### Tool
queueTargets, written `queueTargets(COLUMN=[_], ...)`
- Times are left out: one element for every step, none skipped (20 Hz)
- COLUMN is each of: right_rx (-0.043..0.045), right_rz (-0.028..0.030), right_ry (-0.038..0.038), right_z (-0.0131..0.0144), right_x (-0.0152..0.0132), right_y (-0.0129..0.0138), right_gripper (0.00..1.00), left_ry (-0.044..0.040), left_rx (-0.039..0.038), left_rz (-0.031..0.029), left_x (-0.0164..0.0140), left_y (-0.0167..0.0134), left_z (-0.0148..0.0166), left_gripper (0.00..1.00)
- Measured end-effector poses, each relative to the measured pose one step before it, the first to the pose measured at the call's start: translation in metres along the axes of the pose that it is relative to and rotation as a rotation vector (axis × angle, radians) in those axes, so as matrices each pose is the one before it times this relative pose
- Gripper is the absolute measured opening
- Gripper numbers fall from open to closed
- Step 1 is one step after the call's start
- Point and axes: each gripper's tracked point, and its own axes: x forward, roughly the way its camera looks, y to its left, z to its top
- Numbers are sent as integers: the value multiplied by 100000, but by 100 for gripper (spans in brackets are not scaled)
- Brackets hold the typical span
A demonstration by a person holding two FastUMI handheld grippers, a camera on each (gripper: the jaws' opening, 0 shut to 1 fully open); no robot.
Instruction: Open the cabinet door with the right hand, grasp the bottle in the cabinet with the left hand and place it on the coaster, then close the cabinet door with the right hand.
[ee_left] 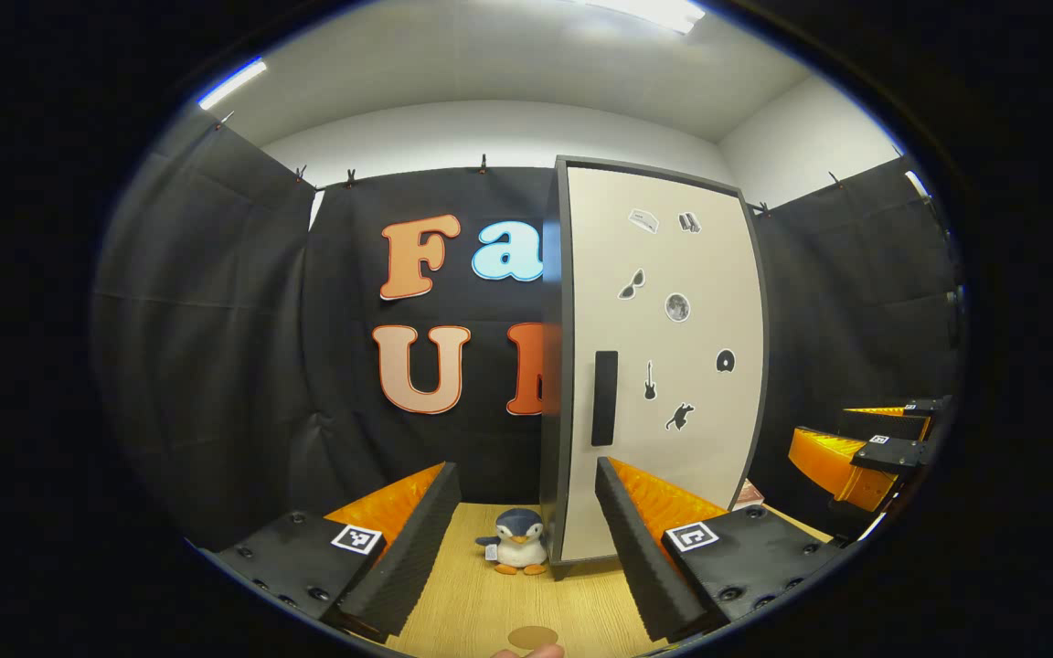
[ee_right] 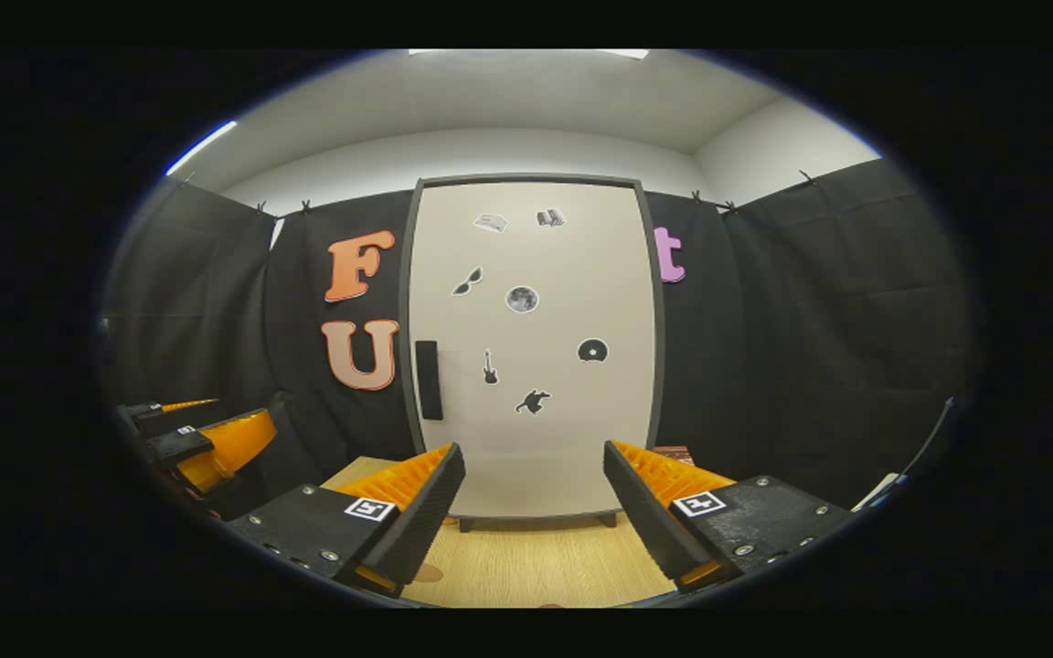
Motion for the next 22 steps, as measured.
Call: queueTargets(right_rx=[-77, -87, 135, 290, 338, 130, -35, -60, -207, -4, 121, 216, 265, 461, 379, 184, -11, -129, -208, -108, -67, 39], right_rz=[245, 97, -46, 200, 179, 234, 264, 459, 412, 433, 895, 677, 980, 750, 876, 826, 829, 789, 919, 862, 773, 760], right_ry=[112, 256, -63, -23, -4, -55, 211, 110, 56, 134, -9, 51, -25, -160, -337, -171, -202, -321, -342, -604, -787, -749], right_z=[-4, -79, 50, 26, 18, 62, 24, -64, -23, -105, 8, -27, 75, 92, 199, 130, 172, 191, 208, 275, 304, 186], right_x=[98, 68, 71, 66, 177, 143, 259, 251, 264, 347, 300, 447, 474, 575, 586, 585, 710, 783, 930, 997, 1310, 1168], right_y=[129, 107, 3, 55, 197, 160, 144, 287, 337, 338, 399, 395, 571, 511, 600, 588, 590, 627, 730, 702, 818, 666], right_gripper=[94, 95, 95, 95, 95, 95, 95, 95, 95, 95, 95, 95, 95, 95, 95, 95, 95, 95, 95, 94, 95, 95], left_ry=[-92, 191, 120, 160, 65, 125, 473, 351, 173, 316, 189, 243, 321, 703, 584, 455, 557, 445, 965, 651, 542, 426], left_rx=[-6, -34, -141, 90, 57, 0, -71, -228, -167, 156, 55, 135, 13, 206, 251, 284, -111, -488, -288, -691, -1030, -750], left_rz=[151, 123, -68, 161, 275, 75, 344, -9, 532, 399, 366, 374, 429, 267, 499, 274, 470, 60, 363, -9, -356, -6], left_x=[-181, -5, 51, 19, 34, 65, -116, 6, 85, 29, 51, -53, 36, 17, 58, -45, -81, -143, -30, -39, -186, -85], left_y=[108, 38, 123, 115, 321, 107, 221, 186, 388, 323, 401, 376, 422, 447, 550, 446, 679, 586, 771, 694, 619, 689], left_z=[-54, -54, -159, -31, -48, -29, -261, -128, -71, -103, -260, -209, -248, -257, -400, -320, -397, -350, -606, -496, -491, -436], left_gripper=[97, 99, 97, 99, 97, 97, 97, 97, 97, 97, 97, 99, 97, 99, 97, 97, 97, 97, 99, 97, 99, 97])
